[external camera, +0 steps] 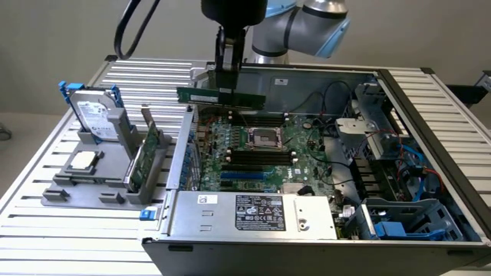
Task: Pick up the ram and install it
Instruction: 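Pick up the ram and move it above insertion slot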
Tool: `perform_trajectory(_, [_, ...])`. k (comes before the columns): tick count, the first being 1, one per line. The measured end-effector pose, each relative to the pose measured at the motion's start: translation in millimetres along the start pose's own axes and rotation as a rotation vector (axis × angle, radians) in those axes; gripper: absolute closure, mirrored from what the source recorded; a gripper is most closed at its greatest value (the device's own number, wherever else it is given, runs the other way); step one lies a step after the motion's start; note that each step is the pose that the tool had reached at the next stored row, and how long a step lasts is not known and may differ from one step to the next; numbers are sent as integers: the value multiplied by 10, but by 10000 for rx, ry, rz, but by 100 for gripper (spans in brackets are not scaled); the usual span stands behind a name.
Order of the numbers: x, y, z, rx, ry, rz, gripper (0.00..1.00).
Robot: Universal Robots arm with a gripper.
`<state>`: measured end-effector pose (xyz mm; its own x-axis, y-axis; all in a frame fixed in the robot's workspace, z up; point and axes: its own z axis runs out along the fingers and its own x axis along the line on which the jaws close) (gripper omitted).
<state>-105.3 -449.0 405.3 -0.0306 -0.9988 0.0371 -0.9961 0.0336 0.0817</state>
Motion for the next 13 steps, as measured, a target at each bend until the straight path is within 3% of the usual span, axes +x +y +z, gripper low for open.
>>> perform_trajectory(13, [-104,-515,-57,0,0,-1,86])
